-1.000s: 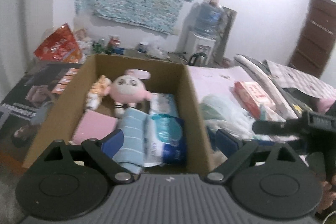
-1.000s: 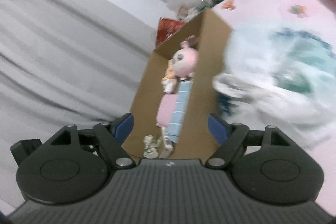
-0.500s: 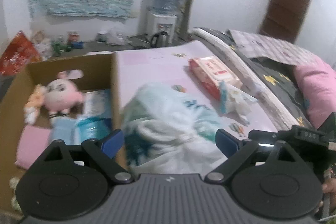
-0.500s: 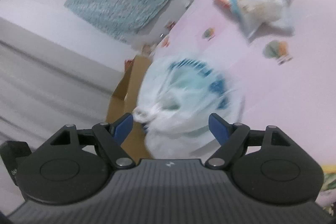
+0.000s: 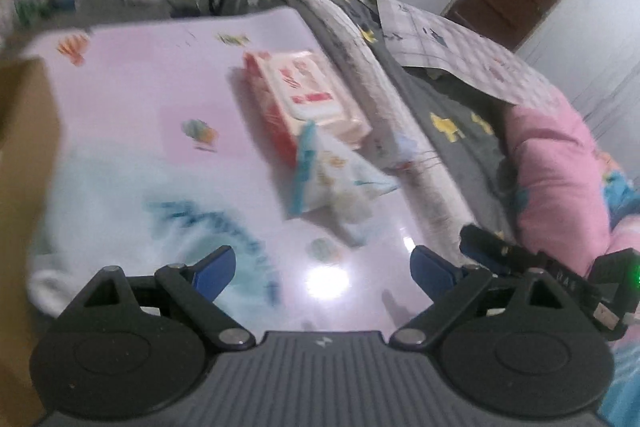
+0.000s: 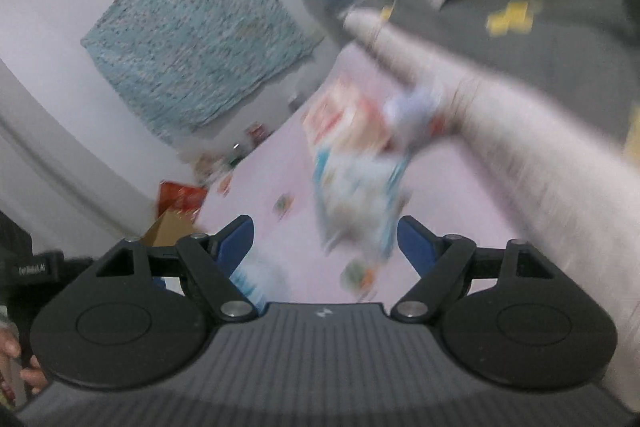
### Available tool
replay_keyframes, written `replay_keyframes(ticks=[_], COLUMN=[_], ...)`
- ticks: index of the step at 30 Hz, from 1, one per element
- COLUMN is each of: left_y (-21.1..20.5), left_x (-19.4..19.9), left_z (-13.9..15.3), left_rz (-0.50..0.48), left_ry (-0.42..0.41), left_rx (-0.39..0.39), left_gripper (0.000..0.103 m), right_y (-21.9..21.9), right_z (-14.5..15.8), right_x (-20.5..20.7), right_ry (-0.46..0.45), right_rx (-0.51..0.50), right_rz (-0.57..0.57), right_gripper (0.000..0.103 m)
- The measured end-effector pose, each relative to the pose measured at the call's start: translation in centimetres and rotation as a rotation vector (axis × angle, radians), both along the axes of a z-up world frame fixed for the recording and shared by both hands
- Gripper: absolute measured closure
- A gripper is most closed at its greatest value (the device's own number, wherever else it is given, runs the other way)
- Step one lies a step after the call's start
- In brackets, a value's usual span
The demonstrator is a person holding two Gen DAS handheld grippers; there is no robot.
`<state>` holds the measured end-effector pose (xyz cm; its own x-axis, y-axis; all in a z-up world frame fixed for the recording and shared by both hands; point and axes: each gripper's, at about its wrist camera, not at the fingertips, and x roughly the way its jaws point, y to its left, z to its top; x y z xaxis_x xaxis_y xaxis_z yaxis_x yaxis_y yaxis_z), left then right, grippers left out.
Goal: Organize soft objects
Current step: 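Move both tools back to the bed toward the cotton swab bag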
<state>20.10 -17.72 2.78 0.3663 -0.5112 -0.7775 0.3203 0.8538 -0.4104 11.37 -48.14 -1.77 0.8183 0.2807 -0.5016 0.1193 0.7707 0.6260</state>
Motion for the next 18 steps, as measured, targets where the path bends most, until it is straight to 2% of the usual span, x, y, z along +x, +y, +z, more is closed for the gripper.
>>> replay_keyframes(ticks=[2, 8, 12, 18], left_y=[-2.0, -7.2, -9.4, -11.5], left_x=[1.2, 5.5, 7.8, 10.9], left_z=[-0.8, -4.4, -6.3, -8.9], left_rz=[0.016, 0.081, 0.155, 0.285], left_ry=[0.038, 0.206, 0.276, 0.37], left_rx=[-0.021, -0.047, -0.042, -0.022], left_gripper=[0.008, 0.01, 0.01, 0.01], right_y=[-2.6, -8.6, -10.5, -10.7], right_z=[0.5, -1.1, -2.7, -3.9], right_x=[1.6, 7.8, 10.7, 11.5], right_ry=[0.004, 0.075, 0.109, 0.103], right_rx=[-0.005, 0.097, 0.149, 0.19], right_rz=[-0.015, -0.037, -0.062, -0.082], right_gripper=[0.024, 0.024, 0.024, 0.024])
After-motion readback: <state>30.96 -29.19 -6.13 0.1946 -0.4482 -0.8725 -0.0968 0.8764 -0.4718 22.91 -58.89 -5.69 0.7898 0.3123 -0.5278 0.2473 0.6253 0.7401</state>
